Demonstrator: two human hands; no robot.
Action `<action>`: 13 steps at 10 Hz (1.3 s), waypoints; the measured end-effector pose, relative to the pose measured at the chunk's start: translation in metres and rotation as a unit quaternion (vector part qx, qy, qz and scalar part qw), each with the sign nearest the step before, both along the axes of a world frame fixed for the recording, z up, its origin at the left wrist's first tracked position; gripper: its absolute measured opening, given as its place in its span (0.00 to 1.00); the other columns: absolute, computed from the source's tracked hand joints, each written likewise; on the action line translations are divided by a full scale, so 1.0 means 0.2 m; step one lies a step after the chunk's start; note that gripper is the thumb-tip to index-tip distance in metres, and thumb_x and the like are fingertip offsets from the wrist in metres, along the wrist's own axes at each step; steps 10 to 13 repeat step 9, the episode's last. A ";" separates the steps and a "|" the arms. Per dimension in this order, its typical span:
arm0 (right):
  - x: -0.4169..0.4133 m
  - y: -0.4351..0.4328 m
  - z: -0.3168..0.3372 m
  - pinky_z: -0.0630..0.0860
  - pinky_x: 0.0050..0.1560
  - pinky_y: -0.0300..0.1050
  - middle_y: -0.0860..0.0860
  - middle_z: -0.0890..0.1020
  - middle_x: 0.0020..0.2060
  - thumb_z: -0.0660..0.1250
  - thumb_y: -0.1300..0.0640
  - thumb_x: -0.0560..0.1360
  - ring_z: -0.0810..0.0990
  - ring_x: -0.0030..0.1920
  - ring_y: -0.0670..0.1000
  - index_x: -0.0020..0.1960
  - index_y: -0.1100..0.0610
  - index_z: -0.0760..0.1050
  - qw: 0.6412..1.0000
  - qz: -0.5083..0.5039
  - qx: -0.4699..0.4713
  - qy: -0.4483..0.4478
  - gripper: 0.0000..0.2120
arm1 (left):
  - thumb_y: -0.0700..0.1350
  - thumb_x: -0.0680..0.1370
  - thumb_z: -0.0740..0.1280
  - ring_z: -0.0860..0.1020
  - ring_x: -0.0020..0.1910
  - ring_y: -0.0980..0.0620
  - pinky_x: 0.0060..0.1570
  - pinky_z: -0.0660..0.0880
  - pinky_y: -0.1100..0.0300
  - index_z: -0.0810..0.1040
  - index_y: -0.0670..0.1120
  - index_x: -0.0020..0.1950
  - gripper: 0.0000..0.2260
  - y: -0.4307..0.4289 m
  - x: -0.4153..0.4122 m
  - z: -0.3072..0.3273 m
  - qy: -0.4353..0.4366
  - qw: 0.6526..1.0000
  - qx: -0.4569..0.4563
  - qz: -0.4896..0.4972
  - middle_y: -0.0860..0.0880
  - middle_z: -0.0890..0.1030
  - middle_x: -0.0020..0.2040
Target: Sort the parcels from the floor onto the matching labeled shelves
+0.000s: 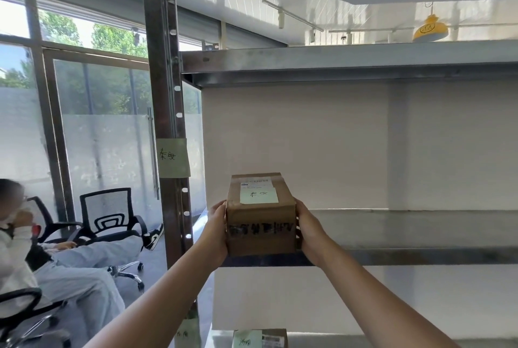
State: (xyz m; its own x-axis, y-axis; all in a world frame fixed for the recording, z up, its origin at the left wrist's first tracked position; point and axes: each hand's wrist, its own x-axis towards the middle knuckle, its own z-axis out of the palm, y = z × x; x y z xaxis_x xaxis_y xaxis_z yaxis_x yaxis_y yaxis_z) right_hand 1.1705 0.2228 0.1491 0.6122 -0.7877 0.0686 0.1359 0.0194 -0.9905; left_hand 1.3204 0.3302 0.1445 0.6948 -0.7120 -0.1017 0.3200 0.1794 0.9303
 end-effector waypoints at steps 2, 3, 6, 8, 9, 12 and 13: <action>0.01 0.01 0.01 0.77 0.41 0.44 0.48 0.84 0.47 0.52 0.45 0.83 0.81 0.47 0.48 0.57 0.44 0.78 1.000 0.007 0.009 0.021 0.16 | 0.61 0.80 0.60 0.80 0.49 0.43 0.34 0.78 0.53 0.72 0.56 0.66 0.17 -0.02 -0.02 -0.02 -0.023 0.999 0.021 0.038 0.43 0.80 0.57; 0.01 0.00 0.01 0.78 0.38 0.43 0.48 0.85 0.46 0.52 0.45 0.83 0.82 0.46 0.48 0.56 0.44 0.79 1.000 0.012 0.010 0.019 0.17 | 0.62 0.80 0.59 0.81 0.50 0.43 0.35 0.79 0.53 0.73 0.56 0.65 0.17 -0.03 -0.01 -0.02 -0.032 0.998 0.023 0.043 0.43 0.81 0.57; 0.01 -0.05 -0.07 0.73 0.67 0.53 0.47 0.81 0.55 0.48 0.43 0.84 0.78 0.53 0.46 0.56 0.46 0.78 1.000 0.009 0.026 -0.015 0.20 | 0.62 0.81 0.59 0.81 0.49 0.44 0.47 0.78 0.49 0.80 0.52 0.51 0.16 0.01 -0.06 -0.07 -0.062 0.995 0.016 0.075 0.46 0.85 0.46; -0.06 -0.07 -0.11 0.57 0.77 0.51 0.49 0.66 0.76 0.54 0.43 0.84 0.64 0.76 0.52 0.77 0.53 0.63 0.991 -0.033 0.102 -0.079 0.25 | 0.63 0.80 0.58 0.78 0.61 0.49 0.59 0.76 0.45 0.81 0.63 0.56 0.14 0.06 -0.07 -0.13 -0.083 0.993 0.003 0.084 0.52 0.83 0.60; -0.11 -0.07 -0.14 0.61 0.76 0.52 0.48 0.66 0.76 0.52 0.42 0.83 0.66 0.74 0.51 0.78 0.51 0.62 0.995 -0.033 0.083 -0.052 0.26 | 0.56 0.83 0.57 0.71 0.70 0.51 0.66 0.72 0.42 0.75 0.64 0.68 0.15 0.12 -0.07 -0.17 -0.141 0.984 0.011 0.107 0.57 0.75 0.70; -0.11 -0.07 -0.14 0.61 0.76 0.52 0.48 0.66 0.76 0.52 0.42 0.83 0.66 0.74 0.51 0.78 0.51 0.62 0.995 -0.033 0.083 -0.052 0.26 | 0.56 0.83 0.57 0.71 0.70 0.51 0.66 0.72 0.42 0.75 0.64 0.68 0.15 0.12 -0.07 -0.17 -0.141 0.984 0.011 0.107 0.57 0.75 0.70; -0.11 -0.07 -0.14 0.61 0.76 0.52 0.48 0.66 0.76 0.52 0.42 0.83 0.66 0.74 0.51 0.78 0.51 0.62 0.995 -0.033 0.083 -0.052 0.26 | 0.56 0.83 0.57 0.71 0.70 0.51 0.66 0.72 0.42 0.75 0.64 0.68 0.15 0.12 -0.07 -0.17 -0.141 0.984 0.011 0.107 0.57 0.75 0.70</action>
